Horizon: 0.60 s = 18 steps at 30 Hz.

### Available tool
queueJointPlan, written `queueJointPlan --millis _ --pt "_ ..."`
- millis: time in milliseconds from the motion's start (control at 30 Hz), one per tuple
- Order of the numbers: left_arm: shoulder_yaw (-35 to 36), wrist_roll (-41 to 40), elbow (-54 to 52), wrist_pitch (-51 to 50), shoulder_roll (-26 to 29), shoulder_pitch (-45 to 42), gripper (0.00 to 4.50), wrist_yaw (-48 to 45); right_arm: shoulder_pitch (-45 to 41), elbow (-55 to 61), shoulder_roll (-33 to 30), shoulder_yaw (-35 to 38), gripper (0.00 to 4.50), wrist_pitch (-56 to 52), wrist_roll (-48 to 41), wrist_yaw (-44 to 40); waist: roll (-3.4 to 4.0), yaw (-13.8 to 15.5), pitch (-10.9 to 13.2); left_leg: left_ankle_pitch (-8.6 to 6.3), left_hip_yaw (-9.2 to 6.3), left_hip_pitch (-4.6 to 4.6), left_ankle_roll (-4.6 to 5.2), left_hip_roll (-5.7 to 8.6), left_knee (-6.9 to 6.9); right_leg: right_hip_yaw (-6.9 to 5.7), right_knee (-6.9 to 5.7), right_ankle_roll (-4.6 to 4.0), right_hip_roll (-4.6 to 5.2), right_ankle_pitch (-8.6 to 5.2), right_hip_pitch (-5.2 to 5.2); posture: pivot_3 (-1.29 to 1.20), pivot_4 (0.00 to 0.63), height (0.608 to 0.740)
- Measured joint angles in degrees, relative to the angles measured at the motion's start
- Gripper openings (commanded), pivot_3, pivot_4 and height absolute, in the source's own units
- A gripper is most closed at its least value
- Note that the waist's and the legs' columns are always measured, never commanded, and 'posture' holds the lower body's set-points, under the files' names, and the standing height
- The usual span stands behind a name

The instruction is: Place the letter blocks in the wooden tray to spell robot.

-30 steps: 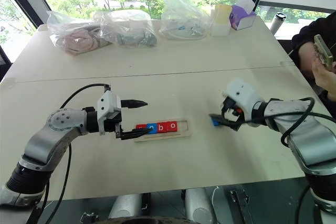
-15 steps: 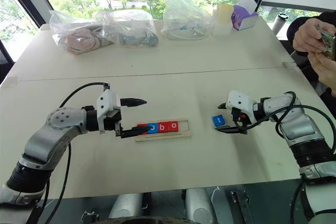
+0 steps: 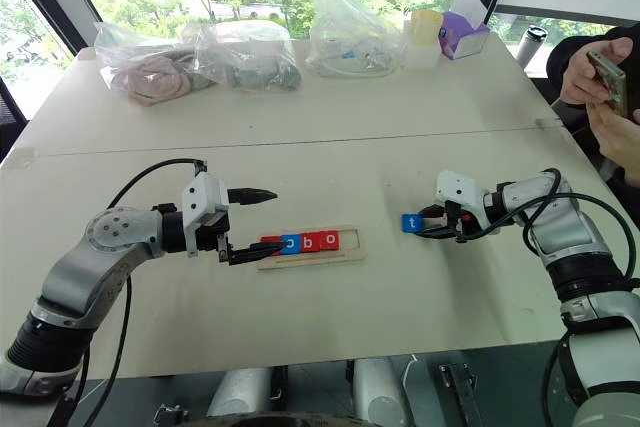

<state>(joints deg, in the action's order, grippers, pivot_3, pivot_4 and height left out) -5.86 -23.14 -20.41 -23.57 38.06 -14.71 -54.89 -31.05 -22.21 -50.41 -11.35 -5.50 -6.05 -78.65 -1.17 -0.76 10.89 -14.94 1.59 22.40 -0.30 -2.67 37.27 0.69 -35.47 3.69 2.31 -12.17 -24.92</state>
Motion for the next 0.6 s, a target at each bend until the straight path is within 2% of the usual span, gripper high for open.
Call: queueJointPlan --millis 300,600 --pt "0.0 0.0 0.0 0.0 -0.1 -0.1 4.5 0.2 1.6 22.2 3.9 -0.1 1.08 -12.9 -4.9 1.9 0.02 0.2 0.0 0.01 -0.01 -0.01 -0.01 -0.01 0.06 0.0 -0.15 0.03 -0.01 -0.02 -0.04 0.0 0.15 0.74" --pt "0.0 0.0 0.0 0.0 -0.1 -0.1 4.5 0.4 3.7 25.5 5.5 -2.8 1.08 -17.3 -4.2 5.3 0.02 0.1 0.0 0.01 0.0 0.01 -0.01 0.01 0.06 0.01 -0.1 -0.01 0.02 0.0 -0.04 0.0 0.15 0.74"
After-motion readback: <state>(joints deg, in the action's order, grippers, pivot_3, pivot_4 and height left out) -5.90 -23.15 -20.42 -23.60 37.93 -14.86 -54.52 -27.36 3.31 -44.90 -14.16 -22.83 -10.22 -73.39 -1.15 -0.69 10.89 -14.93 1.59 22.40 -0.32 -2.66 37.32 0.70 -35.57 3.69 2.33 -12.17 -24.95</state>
